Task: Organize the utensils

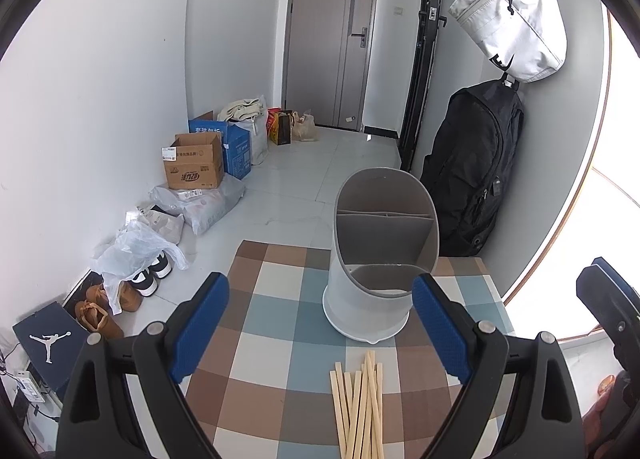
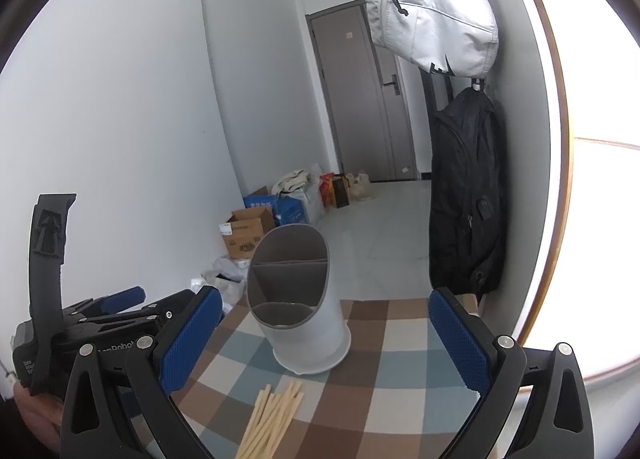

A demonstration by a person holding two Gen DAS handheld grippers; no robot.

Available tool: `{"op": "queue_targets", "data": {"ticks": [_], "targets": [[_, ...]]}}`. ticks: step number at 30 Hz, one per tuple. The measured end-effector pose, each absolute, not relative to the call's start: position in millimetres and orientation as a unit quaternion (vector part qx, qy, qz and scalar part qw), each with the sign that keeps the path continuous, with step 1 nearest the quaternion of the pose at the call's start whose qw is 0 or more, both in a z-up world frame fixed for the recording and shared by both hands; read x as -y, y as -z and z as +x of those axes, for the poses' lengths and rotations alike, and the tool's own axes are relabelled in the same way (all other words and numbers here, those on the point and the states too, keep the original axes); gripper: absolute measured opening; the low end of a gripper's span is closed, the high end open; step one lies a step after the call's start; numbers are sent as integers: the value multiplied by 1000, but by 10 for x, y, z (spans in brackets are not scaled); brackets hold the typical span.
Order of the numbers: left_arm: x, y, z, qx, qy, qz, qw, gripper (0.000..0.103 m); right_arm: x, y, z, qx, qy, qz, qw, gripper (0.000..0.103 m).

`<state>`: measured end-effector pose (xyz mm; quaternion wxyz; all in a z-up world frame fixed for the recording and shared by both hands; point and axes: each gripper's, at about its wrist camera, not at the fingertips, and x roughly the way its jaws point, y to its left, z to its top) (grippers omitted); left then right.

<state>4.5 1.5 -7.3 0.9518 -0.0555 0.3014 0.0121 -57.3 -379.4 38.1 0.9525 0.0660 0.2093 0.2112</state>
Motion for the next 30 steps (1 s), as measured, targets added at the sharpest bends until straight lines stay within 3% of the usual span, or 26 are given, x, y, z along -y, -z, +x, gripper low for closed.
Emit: {"op": "queue_targets", "data": {"ticks": [14,21,24,26,30], "targets": [[-90,125,110,-321,-27,-52,945,90,3766,-305,-488,-238,-218,64,944,103],[-343,228,234,-365,-27,-86,927,90,3598,139,-177,-372,-244,86,891,103],[-438,278,291,-382,-32,-97,919,90,3479,468,16,-460,-261,112,841,84],[-486,314,326,-393,-38,-101,913,90,3370,665,94,-502,-260,106,818,66],[-592,355,359,-410,-50,-119,903,90,3112,958,126,-546,-267,91,789,56]]}}
